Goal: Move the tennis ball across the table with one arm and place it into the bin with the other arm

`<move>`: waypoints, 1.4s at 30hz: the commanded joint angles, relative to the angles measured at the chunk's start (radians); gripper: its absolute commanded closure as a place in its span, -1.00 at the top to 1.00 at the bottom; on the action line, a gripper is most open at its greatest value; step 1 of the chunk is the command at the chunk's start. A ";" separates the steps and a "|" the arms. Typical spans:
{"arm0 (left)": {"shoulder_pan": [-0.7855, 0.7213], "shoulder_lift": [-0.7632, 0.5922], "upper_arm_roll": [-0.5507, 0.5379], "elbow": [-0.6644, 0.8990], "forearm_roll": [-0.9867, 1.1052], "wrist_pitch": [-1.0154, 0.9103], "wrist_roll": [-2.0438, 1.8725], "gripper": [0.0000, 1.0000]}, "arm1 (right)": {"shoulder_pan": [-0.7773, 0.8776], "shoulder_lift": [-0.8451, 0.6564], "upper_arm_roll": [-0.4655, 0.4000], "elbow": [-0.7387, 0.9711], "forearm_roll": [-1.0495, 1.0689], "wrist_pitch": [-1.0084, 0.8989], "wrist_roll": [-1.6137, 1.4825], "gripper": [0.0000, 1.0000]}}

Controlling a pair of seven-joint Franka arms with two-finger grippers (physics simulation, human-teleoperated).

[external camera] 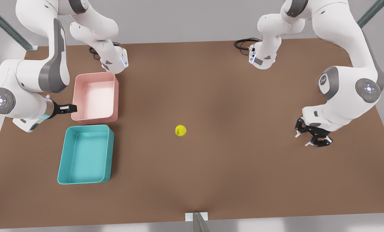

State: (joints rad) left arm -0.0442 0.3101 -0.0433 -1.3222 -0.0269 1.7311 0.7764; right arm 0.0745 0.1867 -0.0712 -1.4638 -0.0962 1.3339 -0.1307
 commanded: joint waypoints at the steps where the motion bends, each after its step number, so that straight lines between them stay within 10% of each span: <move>1: 0.006 -0.005 0.017 0.058 0.048 -0.478 -0.879 1.00 | 0.002 0.004 0.001 0.002 0.003 -0.001 -0.001 1.00; 14: 0.061 -0.035 -0.004 0.047 0.007 -0.459 -0.934 1.00 | 0.404 0.396 0.007 0.255 0.131 0.312 0.586 1.00; 22: 0.112 -0.158 -0.156 -0.140 0.113 -0.249 -0.928 1.00 | 0.430 0.073 0.007 -0.529 0.139 0.956 0.583 1.00; 42: 0.127 -0.143 -0.158 -0.135 0.093 -0.291 -0.927 1.00 | 0.541 0.243 0.007 -0.659 0.144 1.125 0.608 1.00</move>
State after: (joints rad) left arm 0.0818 0.1683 -0.2003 -1.4571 0.0666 1.4389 -0.0596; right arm 0.6110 0.4293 -0.0644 -2.1166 0.0460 2.3827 0.3781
